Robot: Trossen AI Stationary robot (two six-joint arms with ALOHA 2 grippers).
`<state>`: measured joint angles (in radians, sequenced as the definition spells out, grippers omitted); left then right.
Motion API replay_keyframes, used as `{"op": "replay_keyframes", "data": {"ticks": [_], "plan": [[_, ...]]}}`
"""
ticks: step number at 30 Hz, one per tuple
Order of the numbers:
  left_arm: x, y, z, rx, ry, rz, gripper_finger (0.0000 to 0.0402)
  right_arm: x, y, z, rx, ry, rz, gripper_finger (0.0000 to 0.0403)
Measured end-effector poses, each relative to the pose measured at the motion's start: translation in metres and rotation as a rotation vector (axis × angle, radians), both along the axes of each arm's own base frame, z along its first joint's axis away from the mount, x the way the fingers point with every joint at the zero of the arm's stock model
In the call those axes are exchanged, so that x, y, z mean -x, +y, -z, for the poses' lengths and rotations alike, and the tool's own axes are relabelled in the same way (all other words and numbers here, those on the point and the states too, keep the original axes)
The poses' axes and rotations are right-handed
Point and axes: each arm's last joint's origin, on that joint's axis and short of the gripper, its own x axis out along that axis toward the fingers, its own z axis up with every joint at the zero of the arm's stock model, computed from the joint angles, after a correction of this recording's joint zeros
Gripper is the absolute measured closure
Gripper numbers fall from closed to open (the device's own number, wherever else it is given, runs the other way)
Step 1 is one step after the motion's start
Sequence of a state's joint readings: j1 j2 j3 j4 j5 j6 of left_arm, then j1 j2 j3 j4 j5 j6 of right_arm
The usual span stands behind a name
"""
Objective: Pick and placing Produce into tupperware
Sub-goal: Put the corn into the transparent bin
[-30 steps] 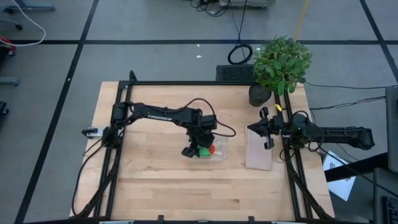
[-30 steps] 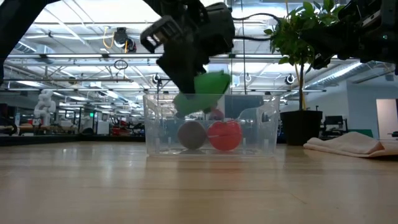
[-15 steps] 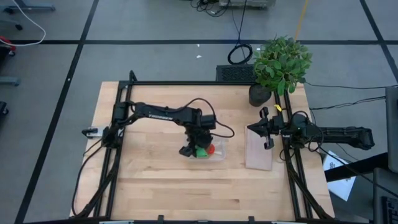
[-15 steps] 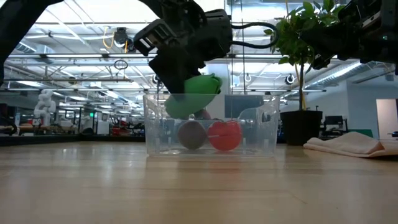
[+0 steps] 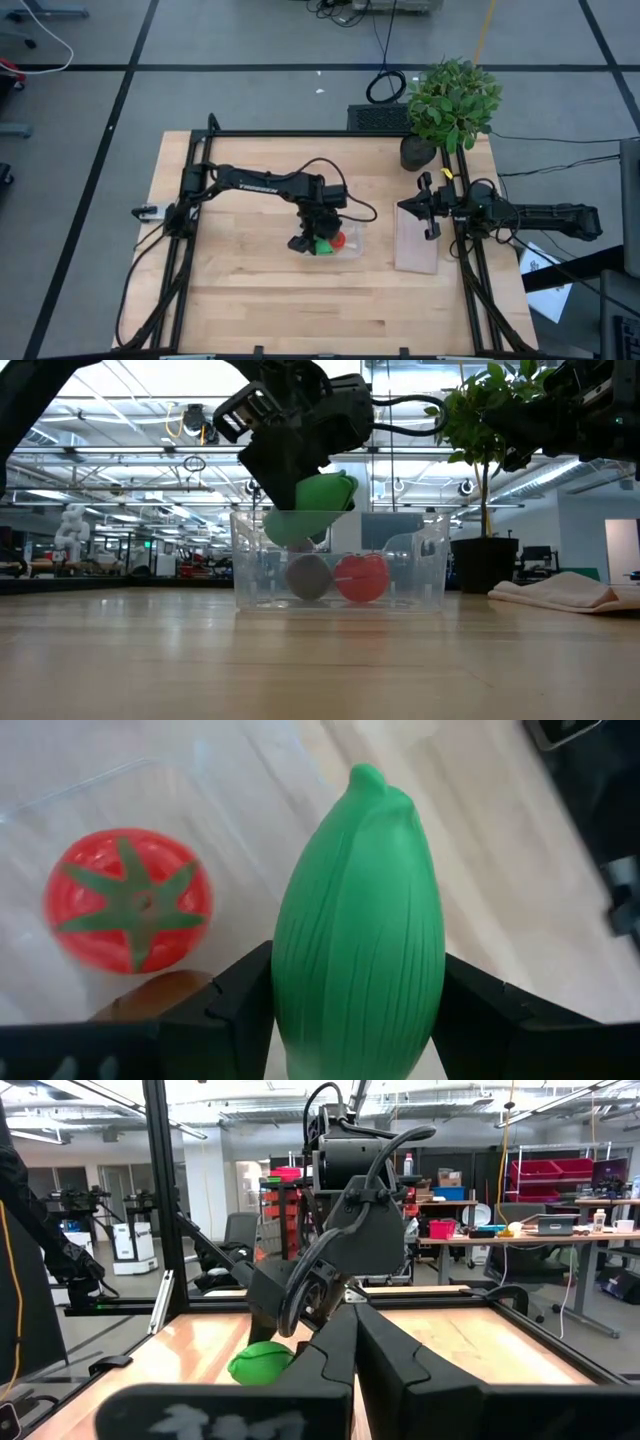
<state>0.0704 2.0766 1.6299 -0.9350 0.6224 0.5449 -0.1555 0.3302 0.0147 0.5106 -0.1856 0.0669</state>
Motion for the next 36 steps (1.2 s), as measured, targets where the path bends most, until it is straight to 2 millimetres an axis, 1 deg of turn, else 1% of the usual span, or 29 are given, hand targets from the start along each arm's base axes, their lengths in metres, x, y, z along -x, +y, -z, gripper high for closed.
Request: {"op": "replay_keyframes", "data": {"ticks": [2,6,9,16,28,36], "plan": [[0.000,0.001,0.001,-0.029,-0.001,0.003,0.0190,0.000,0.000,0.000,-0.001,0.003,0.000,0.0403],[0.000,0.008,0.001,-0.043,0.031,-0.061,0.0190,0.000,0.000,0.001,-0.002,0.010,0.000,0.0403],[0.001,0.010,0.002,-0.098,0.050,-0.091,0.0190,0.000,0.000,0.001,-0.001,0.011,0.000,0.0403],[0.006,0.011,0.004,-0.238,0.086,-0.066,0.0190,0.000,0.000,0.001,0.001,0.015,0.001,0.0403],[0.006,0.010,0.004,-0.245,0.094,-0.070,0.0190,0.000,0.000,0.001,0.001,0.014,0.001,0.0403],[0.006,0.002,0.004,-0.262,0.044,0.034,0.0190,0.000,0.000,0.001,0.001,0.015,0.001,0.0403]]}}
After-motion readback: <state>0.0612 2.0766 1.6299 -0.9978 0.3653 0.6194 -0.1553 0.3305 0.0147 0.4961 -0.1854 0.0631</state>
